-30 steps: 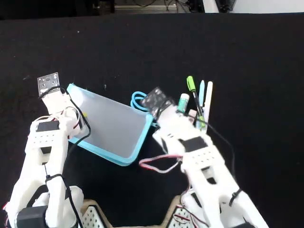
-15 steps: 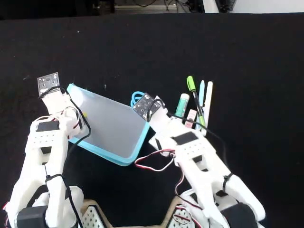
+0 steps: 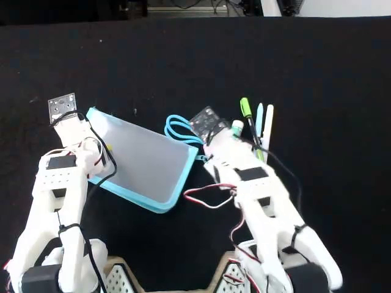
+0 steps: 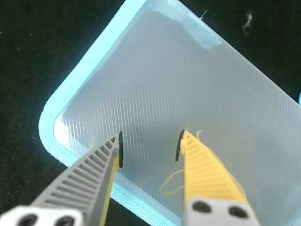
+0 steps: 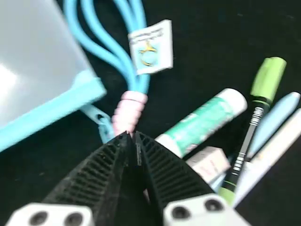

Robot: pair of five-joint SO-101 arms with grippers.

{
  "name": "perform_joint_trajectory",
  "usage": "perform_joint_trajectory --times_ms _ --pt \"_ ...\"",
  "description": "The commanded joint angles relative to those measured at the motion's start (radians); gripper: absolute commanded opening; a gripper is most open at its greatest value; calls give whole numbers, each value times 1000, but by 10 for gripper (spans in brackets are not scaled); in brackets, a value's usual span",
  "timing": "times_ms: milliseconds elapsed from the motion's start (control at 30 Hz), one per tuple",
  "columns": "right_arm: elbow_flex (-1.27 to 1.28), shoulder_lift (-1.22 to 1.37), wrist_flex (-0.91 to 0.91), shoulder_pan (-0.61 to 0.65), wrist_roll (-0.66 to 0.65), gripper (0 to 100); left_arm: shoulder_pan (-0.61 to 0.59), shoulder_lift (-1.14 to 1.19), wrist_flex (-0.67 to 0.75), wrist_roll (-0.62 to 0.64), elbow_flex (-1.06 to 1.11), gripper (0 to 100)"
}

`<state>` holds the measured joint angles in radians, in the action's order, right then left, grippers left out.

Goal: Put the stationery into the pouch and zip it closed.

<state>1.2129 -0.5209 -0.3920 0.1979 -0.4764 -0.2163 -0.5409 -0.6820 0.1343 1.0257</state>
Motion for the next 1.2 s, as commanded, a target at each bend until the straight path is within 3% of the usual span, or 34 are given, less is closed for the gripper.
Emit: perform_joint_trajectory --times_ms 0,167,367,667,867,1033,1167 --pt "-5 -122 -54 -21 46 10 2 -8 3 6 -64 213" --pt "2 -292 -253 74 57 17 2 -8 3 6 -64 213" --pt "27 -274 -230 114 49 226 2 -6 3 6 -64 213" --pt "21 -19 6 110 -14 149 2 -6 3 6 -64 213" --pt "-7 41 8 110 -12 142 2 -6 3 6 -64 213" --pt "-10 67 15 110 -14 14 4 -2 3 6 -64 213" --pt "-19 93 15 110 -44 77 2 -2 3 6 -64 213"
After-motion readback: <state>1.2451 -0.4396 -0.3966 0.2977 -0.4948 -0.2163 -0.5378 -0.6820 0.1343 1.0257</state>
